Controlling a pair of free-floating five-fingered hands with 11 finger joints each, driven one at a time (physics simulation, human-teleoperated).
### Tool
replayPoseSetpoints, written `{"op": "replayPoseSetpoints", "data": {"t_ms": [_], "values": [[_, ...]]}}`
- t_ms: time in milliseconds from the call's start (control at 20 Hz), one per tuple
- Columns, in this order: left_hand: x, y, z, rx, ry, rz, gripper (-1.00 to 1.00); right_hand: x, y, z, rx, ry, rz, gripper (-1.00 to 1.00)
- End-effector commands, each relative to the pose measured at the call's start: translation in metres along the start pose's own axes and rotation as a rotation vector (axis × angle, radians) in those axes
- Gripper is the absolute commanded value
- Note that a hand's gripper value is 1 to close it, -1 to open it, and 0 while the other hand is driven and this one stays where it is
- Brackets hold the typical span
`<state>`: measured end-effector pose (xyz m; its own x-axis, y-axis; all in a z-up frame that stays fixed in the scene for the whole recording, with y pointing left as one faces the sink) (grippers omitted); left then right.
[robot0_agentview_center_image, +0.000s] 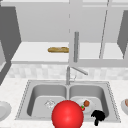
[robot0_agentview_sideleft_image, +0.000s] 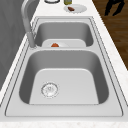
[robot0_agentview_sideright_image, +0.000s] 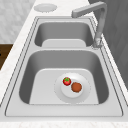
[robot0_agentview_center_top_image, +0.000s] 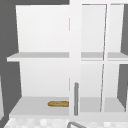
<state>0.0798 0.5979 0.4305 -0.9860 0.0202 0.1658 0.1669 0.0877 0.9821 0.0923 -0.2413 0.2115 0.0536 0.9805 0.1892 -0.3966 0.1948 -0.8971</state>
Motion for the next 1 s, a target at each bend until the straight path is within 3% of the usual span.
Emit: {"op": "replayPoseSetpoints", "data": {"t_ms": [0,500,600,950], "values": [[0.013,0.023,-0.008,-0.013,-0.017,0.002,-1.00,0.000,0.000,0.000,0.000,0.000,0.000,0.00],[0.049,0.081,-0.033,-0.025,-0.008,0.002,-1.00,0.000,0.000,0.000,0.000,0.000,0.000,0.00],[0.055,0.090,-0.037,-0.017,-0.005,-0.033,-1.00,0.000,0.000,0.000,0.000,0.000,0.000,0.00],[0.078,0.117,-0.071,-0.031,-0.009,-0.038,-1.00,0.000,0.000,0.000,0.000,0.000,0.000,0.00]]}}
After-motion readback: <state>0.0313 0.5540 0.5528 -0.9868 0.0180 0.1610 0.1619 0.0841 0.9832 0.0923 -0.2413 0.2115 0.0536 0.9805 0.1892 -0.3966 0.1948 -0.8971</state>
